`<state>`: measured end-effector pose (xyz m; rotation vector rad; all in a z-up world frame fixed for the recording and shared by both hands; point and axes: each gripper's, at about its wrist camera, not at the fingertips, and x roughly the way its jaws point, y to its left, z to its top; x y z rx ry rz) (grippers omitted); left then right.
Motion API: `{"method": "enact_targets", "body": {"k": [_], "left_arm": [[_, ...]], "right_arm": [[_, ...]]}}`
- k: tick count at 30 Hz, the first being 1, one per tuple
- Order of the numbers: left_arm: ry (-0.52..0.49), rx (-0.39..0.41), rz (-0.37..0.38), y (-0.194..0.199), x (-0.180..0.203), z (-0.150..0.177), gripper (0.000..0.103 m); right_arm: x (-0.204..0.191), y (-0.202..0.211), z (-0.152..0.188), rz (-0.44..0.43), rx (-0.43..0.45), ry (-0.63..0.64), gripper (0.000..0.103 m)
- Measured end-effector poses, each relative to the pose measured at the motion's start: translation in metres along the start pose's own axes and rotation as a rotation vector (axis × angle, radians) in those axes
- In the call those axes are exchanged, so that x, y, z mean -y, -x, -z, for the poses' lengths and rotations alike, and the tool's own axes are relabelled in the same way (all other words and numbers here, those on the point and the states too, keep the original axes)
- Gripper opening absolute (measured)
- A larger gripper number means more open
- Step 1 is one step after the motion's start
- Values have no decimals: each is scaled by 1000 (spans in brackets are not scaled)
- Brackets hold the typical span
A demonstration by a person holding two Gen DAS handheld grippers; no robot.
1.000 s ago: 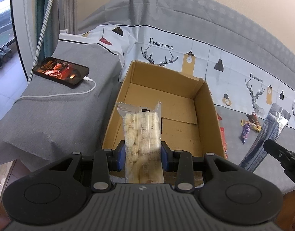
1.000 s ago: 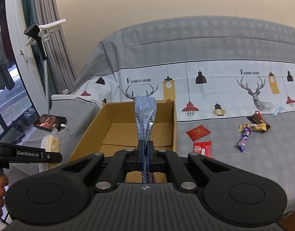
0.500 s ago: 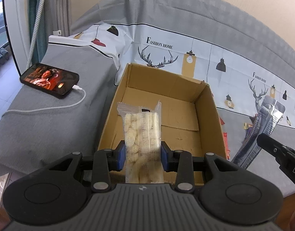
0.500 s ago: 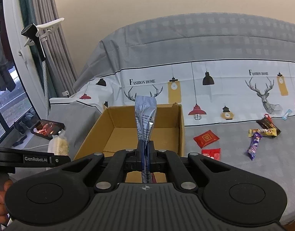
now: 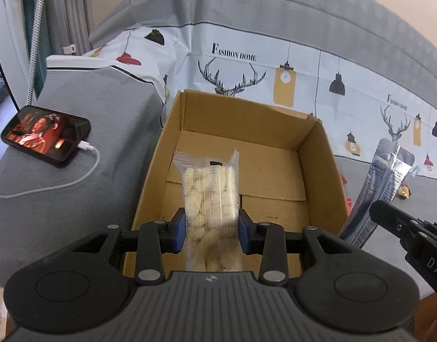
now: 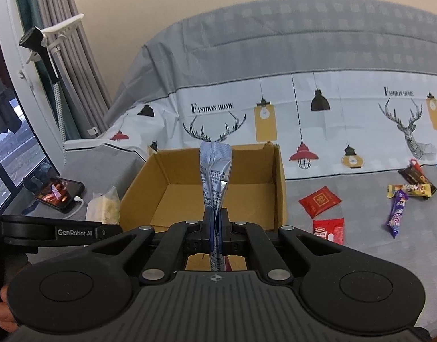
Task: Organize snacks
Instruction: 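Lower both snacks into the box and open both tools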
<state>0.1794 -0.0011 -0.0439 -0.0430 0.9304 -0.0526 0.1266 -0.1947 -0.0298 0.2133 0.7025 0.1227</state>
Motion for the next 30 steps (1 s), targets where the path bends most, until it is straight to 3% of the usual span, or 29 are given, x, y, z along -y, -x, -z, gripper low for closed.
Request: {"method": "enact_targets", "body": {"k": [13,21,22,23,24,25,26,28,30], "left_arm": [[-33,-91,-37,-61,0,-2,41],[-55,-98,-52,-84,0,-5,42],[-59,-73,-62,-82,1,-7,59],[-62,-48,-75,-80,2,-9,91],[-62,-15,-96,-77,2,-10,103],[-59,18,-114,-72,3,-11,103],[-63,42,-125,-68,4,-10,103],[-82,34,-123,-65,4,-9,103],[-80,1,-119,-63,4,-3,103]], "right_arm": [[11,-48,8,8,-103,-37,2],[18,-73,6,7,-129,-45,4],[19,-76,3,2,-130,-58,6],[21,-77,0,7,-127,-69,15],[22,-78,-4,17,-118,-81,23],[24,-77,-6,28,-107,-86,45],[25,-74,-7,42,-89,-90,57],[25,-69,-7,46,-84,-76,60],[25,-63,-3,40,-105,-62,70]]}}
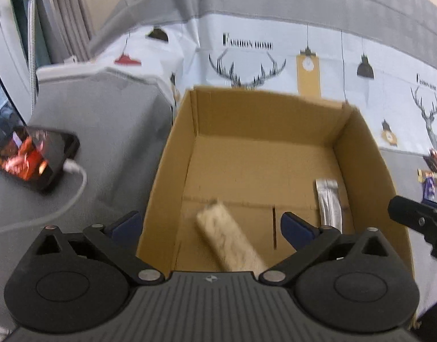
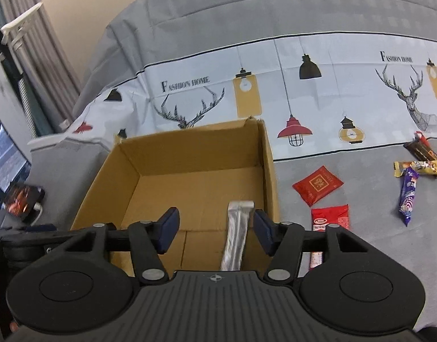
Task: Organize snacks
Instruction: 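Lower both snacks into the box and open both tools, then lift both tools out of the box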
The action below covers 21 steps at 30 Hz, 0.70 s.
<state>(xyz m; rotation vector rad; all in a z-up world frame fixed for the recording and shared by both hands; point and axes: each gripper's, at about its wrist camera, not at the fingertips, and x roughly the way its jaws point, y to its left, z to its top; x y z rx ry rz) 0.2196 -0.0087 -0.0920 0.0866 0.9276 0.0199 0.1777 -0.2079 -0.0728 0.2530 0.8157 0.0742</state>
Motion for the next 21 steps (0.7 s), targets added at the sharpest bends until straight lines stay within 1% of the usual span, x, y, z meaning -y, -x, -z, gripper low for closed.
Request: {"method": "enact_targets", "body": {"k": [1,2,3,5,8,10,14,21], "left_arm": [[0,-15,5,1,0,4,103],[-1,-27,7,4,0,9,103],[-2,-36,8,8,-1,15,103],[-2,-49,11,15,-2,24,103],[1,-59,20,31,-4,39,103],[2,-53,24,43,-4,47,103],[3,-26,27,70,-6,59,103],[-4,35,34,111,-7,70,103]], "right_arm": [[0,3,5,-3,-14,5,76],[-1,6,8,-9,-27,11,78],[-2,10,14,-17,-43,18,79],[-4,17,23,-27,-66,22,84],[-9,29,35,-33,-84,26,86],[-12,40,40,-29,-77,37,87],[-19,65,47,-5,-34,63,89],[-25,110,67,15,14,76,91]]}}
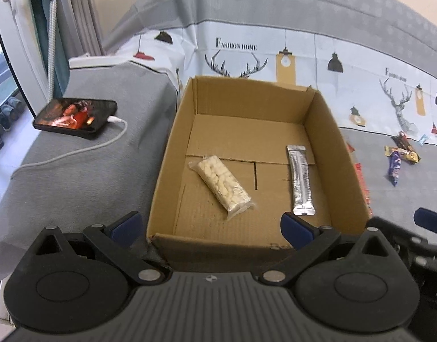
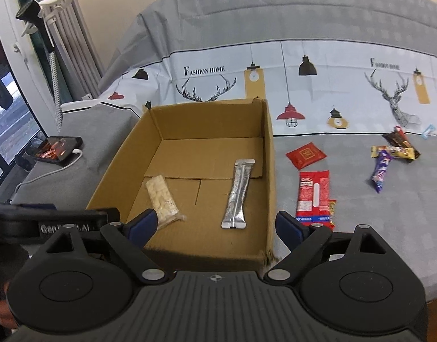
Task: Organize snacks
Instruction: 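Lift both tools out of the box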
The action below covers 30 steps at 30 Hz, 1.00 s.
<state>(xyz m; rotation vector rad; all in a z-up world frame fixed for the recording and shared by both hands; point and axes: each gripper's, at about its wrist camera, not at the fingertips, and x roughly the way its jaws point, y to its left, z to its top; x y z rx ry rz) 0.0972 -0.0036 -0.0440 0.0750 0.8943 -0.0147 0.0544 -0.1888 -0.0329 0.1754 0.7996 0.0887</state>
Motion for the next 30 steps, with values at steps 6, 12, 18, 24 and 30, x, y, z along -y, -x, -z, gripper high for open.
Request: {"method": "enact_targets", "body": {"k": [6,12,18,24,30], "left_arm": [[9,17,8,29,4,15,103],[-1,53,-9,55,8,28,103],[-2,79,-14,72,9,36,103],[-7,90,-15,80,9,43,103],[-3,83,-11,82,7,45,103]], "right_arm": [[0,33,11,6,58,5,92],[-3,59,18,-14,115,22,94],[-4,76,24,-19,143,19,96],[-8,86,28,-23,160,25,98],[-8,90,29,-19,167,23,102]]}}
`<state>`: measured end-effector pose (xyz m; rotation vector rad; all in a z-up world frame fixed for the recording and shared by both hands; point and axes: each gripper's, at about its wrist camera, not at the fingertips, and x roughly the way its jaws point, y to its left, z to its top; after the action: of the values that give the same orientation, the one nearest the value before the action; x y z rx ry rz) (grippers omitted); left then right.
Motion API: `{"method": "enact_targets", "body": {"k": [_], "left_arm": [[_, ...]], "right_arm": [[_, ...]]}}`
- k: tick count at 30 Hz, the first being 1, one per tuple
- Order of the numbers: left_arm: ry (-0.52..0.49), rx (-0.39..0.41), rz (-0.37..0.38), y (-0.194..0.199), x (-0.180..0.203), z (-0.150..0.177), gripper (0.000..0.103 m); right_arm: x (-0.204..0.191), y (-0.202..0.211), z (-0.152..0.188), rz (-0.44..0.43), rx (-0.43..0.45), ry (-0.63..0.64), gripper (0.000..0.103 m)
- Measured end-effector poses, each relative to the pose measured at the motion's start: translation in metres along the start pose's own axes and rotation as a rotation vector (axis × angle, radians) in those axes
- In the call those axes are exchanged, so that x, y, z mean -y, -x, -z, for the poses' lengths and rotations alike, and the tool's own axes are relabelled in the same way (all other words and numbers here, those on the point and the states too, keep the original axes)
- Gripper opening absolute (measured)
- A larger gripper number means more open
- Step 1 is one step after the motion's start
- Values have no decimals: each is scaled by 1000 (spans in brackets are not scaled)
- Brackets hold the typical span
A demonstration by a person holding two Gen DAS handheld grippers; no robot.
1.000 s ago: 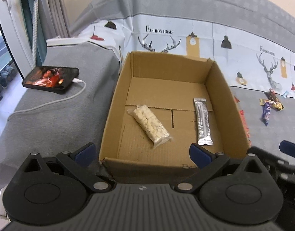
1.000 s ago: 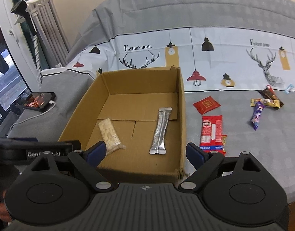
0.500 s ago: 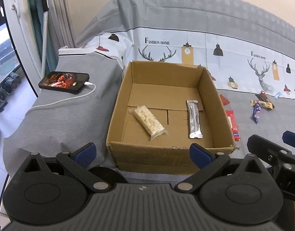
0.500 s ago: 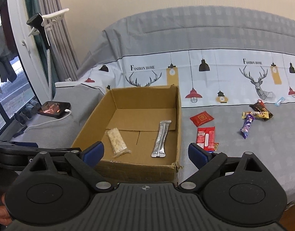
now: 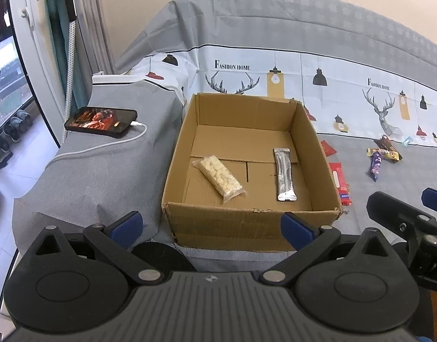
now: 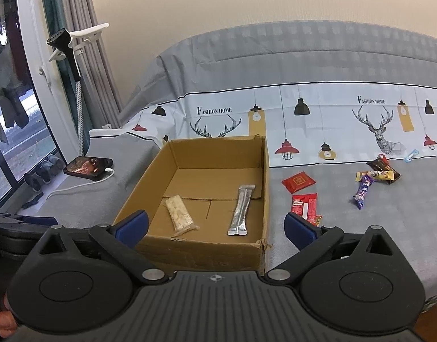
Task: Organize snacks
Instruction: 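Lift both tools out of the box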
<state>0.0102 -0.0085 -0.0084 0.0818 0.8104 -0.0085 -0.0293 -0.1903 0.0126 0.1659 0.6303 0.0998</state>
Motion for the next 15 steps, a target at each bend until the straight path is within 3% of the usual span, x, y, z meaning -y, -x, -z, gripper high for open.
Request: {"method": "enact_targets", "body": {"k": [15], "left_arm": [[-11,-8,2,2,5,2,103]], "right_arm": [[3,-1,1,7,-10,-16,102]]}}
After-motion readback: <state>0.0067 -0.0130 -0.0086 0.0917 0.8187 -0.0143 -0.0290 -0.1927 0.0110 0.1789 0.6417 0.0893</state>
